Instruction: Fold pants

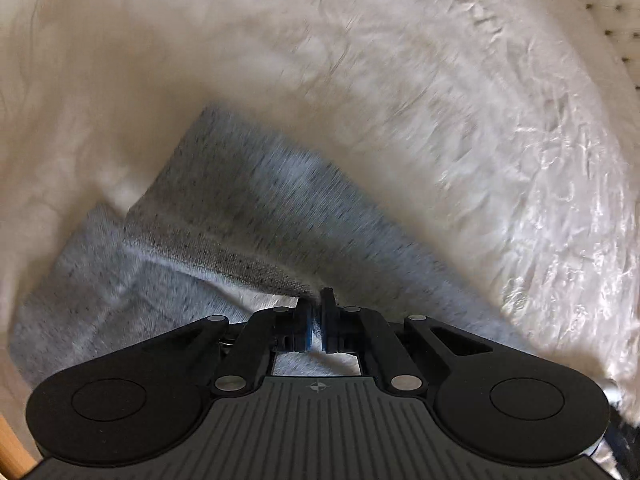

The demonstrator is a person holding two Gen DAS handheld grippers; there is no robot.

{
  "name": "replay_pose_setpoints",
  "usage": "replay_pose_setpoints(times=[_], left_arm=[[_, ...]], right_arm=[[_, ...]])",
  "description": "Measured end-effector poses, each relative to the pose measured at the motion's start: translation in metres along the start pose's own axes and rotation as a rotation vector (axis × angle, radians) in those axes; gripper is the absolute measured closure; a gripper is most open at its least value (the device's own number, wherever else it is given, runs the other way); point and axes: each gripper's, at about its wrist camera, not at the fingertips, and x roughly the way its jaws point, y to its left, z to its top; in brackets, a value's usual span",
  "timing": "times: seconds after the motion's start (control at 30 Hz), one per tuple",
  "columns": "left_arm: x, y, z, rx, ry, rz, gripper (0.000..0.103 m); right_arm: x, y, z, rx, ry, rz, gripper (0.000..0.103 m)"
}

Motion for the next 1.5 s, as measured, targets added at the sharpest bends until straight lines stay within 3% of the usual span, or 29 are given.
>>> replay_pose_setpoints(times=[0.1,0.17,0.33,0.4,0.43,0.47,0.53,0.73,0.9,1.07,1.2,1.3,1.33,1.37,1.5], left_arm=[[-0.009,-0.004,0.004,0.021,-0.017,0.008,0.099],[-0.012,-0.008,0.006,0.036,-0.03,0.019,0.099],[-0.012,-0.022,0.007,0.064,-0.042,0.047,0.099],[-0.011,-0.024,0.008,0.065,-0.039,0.055,0.099],[-0.012,-0.025,0.008,0.066,-0.041,0.055,0.099],[-0.013,-0.026,0.009,0.07,-0.046,0.05,0.099],[-0.021,-0.031,0.008,0.095,-0.066,0.049,0.099],[-0.066,-0.041,-0.007,0.222,-0.168,0.02,0.099],[-0.093,-0.028,-0.041,0.293,-0.192,0.056,0.099],[-0.076,0.0,-0.069,0.258,-0.101,0.131,0.099],[-0.047,0.014,-0.082,0.224,-0.035,0.205,0.099],[-0.039,0.016,-0.085,0.196,-0.018,0.22,0.099],[-0.039,0.015,-0.085,0.189,-0.024,0.22,0.099],[-0.041,0.014,-0.085,0.185,-0.033,0.219,0.099],[-0.049,0.01,-0.085,0.185,-0.069,0.225,0.099]], right_arm=[[0.025,-0.03,0.041,0.11,-0.006,-0.12,0.033],[0.043,-0.044,0.064,0.168,-0.003,-0.203,0.019],[0.103,-0.069,0.102,0.262,0.118,-0.378,0.02],[0.118,-0.079,0.105,0.277,0.19,-0.421,0.036],[0.122,-0.084,0.103,0.29,0.22,-0.418,0.073],[0.123,-0.09,0.1,0.313,0.243,-0.395,0.097],[0.109,-0.106,0.096,0.381,0.227,-0.306,0.098],[-0.012,-0.133,0.05,0.375,0.022,-0.192,0.098],[-0.075,-0.16,-0.034,0.445,0.011,-0.204,0.098],[-0.066,-0.167,-0.11,0.441,0.148,-0.231,0.098],[-0.044,-0.172,-0.14,0.403,0.253,-0.192,0.093],[-0.054,-0.189,-0.138,0.438,0.216,-0.152,0.076],[-0.061,-0.197,-0.136,0.457,0.187,-0.148,0.063],[-0.068,-0.208,-0.133,0.479,0.154,-0.157,0.056],[-0.078,-0.257,-0.124,0.563,0.078,-0.231,0.055]])
